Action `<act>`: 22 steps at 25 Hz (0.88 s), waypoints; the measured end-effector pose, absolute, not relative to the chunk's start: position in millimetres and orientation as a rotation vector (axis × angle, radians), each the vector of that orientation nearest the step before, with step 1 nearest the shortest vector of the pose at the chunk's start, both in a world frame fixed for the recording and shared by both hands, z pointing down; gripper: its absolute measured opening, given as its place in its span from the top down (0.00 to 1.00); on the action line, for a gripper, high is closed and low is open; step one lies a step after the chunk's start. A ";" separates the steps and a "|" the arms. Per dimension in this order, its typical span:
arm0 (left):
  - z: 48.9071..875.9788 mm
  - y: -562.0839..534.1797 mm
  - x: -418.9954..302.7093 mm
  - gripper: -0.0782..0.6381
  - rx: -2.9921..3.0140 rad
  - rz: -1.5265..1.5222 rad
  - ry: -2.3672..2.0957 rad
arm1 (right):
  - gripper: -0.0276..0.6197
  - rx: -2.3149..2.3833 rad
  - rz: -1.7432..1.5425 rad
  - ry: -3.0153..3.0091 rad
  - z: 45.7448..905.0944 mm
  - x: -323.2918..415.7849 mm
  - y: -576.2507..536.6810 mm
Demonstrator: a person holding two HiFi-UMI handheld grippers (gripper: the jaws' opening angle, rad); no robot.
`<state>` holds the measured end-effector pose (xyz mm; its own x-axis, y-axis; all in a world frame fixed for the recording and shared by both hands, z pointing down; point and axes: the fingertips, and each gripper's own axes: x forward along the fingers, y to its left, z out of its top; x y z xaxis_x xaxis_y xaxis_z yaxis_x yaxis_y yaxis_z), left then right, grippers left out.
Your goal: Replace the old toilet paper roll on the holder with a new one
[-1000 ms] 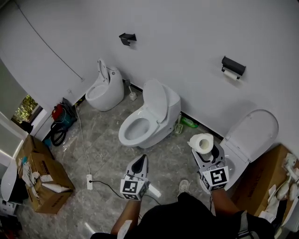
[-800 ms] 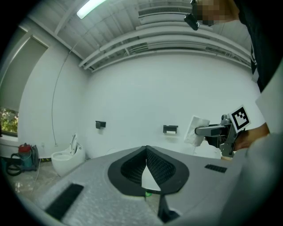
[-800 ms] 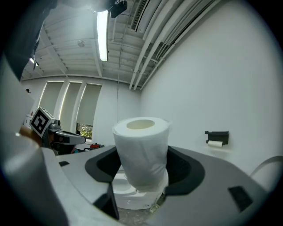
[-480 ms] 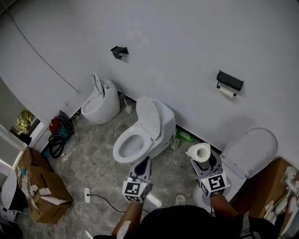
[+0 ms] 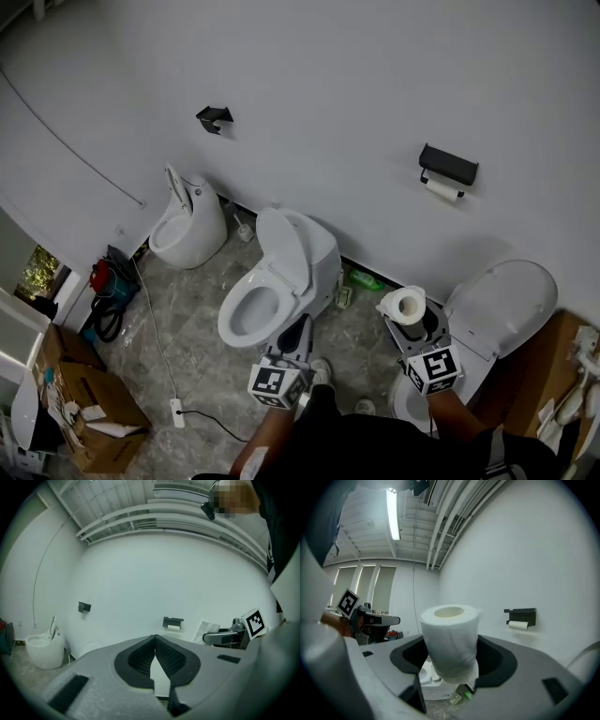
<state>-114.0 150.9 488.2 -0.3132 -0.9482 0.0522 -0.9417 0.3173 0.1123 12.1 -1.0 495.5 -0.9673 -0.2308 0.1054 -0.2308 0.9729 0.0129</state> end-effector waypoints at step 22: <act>504.6 -68.8 -230.0 0.88 2.285 0.021 -1.935 | 0.51 1.061 -0.071 -2.818 467.4 -66.6 -161.9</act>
<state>-230.0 -68.8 504.6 0.1692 -0.9800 0.1052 -0.9820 -0.1585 0.1025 -66.6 -161.9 467.4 -0.7444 -0.6596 0.1040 -0.6536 0.7516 0.0890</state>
